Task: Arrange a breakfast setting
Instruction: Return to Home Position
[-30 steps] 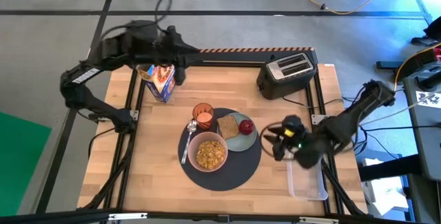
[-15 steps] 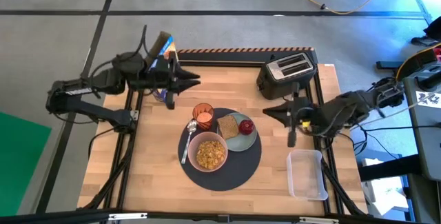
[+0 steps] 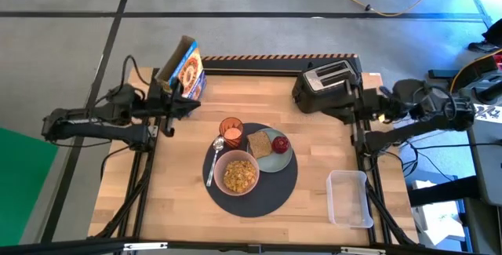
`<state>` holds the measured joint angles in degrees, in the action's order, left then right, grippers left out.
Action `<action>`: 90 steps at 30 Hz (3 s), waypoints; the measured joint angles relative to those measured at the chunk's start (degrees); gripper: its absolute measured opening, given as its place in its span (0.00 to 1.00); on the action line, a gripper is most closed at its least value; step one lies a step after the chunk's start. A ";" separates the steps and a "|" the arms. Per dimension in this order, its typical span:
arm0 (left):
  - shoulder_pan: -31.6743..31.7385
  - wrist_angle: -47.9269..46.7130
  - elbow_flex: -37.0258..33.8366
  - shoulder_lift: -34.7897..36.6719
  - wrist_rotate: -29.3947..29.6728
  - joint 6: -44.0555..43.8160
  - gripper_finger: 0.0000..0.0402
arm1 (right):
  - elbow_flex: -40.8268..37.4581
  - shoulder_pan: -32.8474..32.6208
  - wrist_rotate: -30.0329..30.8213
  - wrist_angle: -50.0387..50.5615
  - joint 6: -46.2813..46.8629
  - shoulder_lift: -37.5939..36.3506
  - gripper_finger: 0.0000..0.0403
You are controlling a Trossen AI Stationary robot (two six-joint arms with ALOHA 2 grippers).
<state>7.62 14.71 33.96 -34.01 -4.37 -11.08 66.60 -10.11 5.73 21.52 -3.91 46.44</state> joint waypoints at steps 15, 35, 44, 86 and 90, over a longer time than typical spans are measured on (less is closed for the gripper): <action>-0.91 5.64 -16.56 3.97 -0.87 11.72 0.01 | -30.33 1.88 -2.91 -10.33 0.71 -24.72 0.00; -0.93 21.53 -33.38 15.13 -0.47 14.51 0.00 | -41.16 1.90 -0.73 -4.33 -0.57 -46.08 0.00; -0.94 20.48 -33.54 15.05 -3.68 14.67 0.00 | -44.64 1.90 2.14 -5.70 -0.40 -46.26 0.00; -1.57 5.76 -33.54 13.94 -7.59 12.52 0.00 | -66.18 1.88 1.14 -31.95 10.78 -45.82 0.00; -1.67 7.45 -33.54 13.85 1.43 8.52 0.00 | -66.19 1.88 1.12 -30.54 6.36 -45.80 0.00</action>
<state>5.95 22.16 0.43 -20.16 -2.95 -2.56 0.40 -8.23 6.85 -9.02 2.45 0.64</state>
